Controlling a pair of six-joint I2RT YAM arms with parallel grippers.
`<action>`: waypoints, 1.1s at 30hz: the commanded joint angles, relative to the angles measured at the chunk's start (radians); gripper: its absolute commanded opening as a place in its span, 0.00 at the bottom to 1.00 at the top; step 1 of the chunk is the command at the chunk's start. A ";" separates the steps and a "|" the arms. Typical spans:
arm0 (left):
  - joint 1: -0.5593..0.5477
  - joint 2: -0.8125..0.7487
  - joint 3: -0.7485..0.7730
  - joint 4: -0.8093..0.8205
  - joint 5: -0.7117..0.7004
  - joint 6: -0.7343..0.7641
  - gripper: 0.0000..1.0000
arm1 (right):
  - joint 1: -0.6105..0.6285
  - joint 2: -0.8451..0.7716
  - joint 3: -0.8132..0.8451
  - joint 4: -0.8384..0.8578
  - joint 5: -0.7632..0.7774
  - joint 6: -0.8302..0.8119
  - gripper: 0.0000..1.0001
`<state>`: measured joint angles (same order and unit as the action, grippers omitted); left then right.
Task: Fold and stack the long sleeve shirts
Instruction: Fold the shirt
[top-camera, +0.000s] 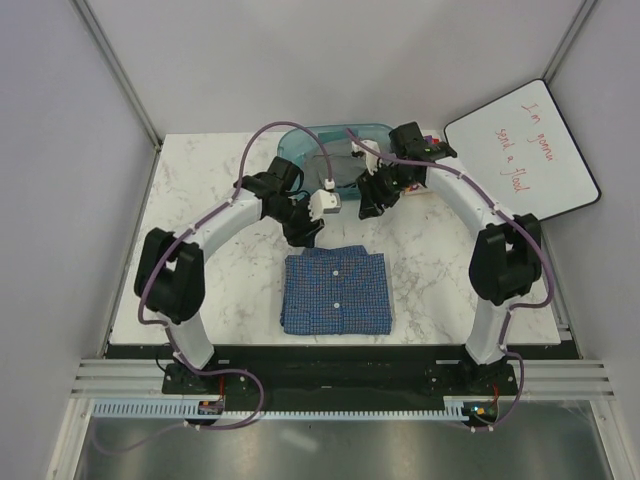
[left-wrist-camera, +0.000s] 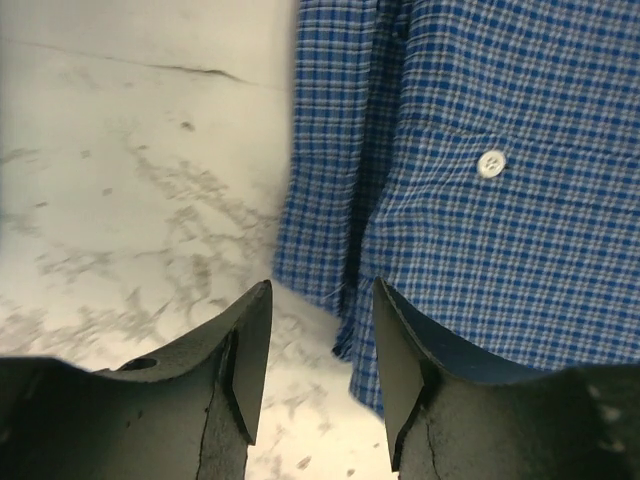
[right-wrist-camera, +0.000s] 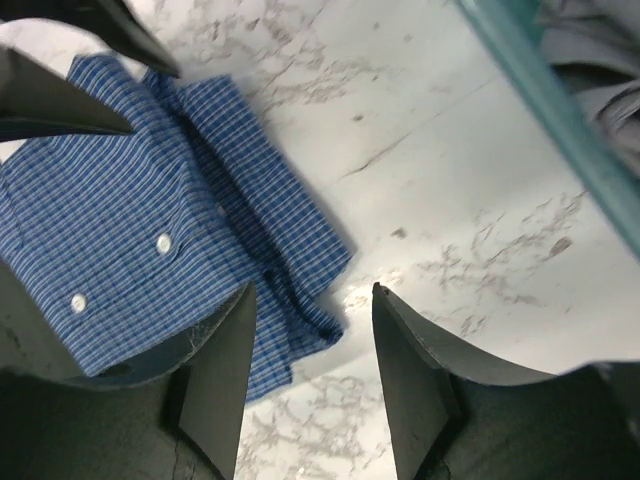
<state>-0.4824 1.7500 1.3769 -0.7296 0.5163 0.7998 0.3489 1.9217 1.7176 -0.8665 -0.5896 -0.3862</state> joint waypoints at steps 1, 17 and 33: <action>-0.002 0.094 0.076 -0.111 0.189 -0.093 0.53 | 0.010 -0.091 -0.101 -0.074 -0.050 -0.023 0.58; -0.113 0.276 0.047 -0.200 0.280 -0.038 0.36 | -0.053 0.051 -0.076 0.017 -0.196 0.084 0.39; -0.248 -0.078 -0.240 -0.105 0.220 -0.036 0.47 | 0.018 -0.027 -0.297 0.056 -0.279 0.069 0.34</action>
<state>-0.7338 1.7565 1.1282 -0.8860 0.7414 0.8085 0.3065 1.9022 1.4189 -0.8516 -0.8192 -0.3023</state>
